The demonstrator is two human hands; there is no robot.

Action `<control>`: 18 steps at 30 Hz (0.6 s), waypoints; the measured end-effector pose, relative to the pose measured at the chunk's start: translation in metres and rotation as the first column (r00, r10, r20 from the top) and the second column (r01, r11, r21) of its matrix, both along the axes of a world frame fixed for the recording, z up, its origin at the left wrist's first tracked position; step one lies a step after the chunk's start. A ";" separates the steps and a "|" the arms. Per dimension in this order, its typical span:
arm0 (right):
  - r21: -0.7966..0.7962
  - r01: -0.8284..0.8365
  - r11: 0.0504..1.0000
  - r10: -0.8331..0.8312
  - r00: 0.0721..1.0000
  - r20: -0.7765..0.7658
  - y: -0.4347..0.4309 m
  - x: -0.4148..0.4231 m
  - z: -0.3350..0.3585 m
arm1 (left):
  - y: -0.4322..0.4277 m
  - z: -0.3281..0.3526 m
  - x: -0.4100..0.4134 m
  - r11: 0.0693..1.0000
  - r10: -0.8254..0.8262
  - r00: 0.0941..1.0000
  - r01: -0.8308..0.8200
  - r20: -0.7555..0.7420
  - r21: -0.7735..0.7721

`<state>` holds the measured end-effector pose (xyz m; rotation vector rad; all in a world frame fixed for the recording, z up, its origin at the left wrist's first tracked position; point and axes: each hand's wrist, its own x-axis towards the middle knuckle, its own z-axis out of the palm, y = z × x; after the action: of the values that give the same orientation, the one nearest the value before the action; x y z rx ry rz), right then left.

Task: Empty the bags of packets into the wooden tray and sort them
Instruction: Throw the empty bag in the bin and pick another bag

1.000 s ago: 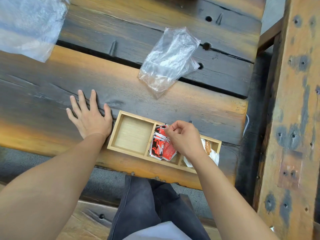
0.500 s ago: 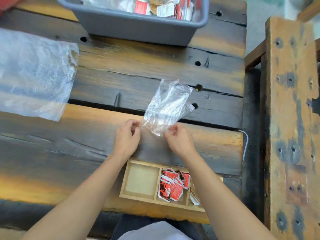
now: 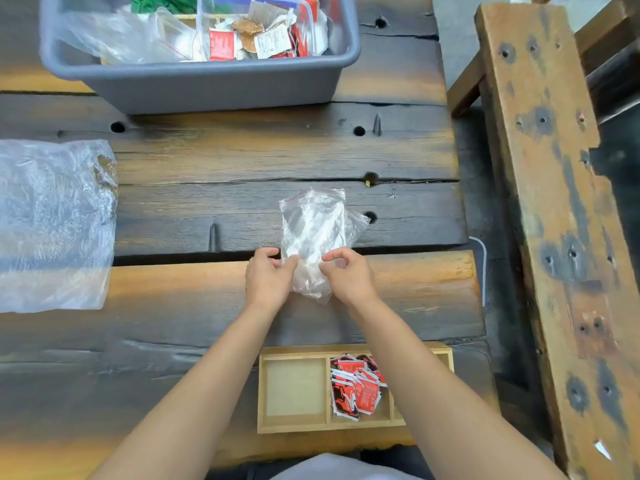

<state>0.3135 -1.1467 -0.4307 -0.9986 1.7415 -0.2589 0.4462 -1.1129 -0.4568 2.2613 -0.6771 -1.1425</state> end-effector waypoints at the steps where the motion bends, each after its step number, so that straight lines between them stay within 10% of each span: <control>1: 0.006 0.018 1.000 -0.019 0.999 0.029 0.003 -0.003 0.000 | 0.001 0.001 -0.001 0.998 0.056 0.996 -0.055 -0.066 0.019; 6: -0.081 0.105 0.991 -0.093 0.986 0.137 0.013 -0.022 0.008 | 0.005 0.020 -0.019 0.982 0.166 0.917 -0.186 -0.364 -0.020; 18: 0.058 0.257 0.965 -0.258 0.879 0.402 -0.003 -0.193 0.028 | -0.009 0.054 -0.185 0.984 0.053 0.927 -0.112 -0.372 -0.138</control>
<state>0.1207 -1.1492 -0.4027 -0.6479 1.4824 -0.5934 0.2612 -1.1222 -0.4031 1.8556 -0.4957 -1.3705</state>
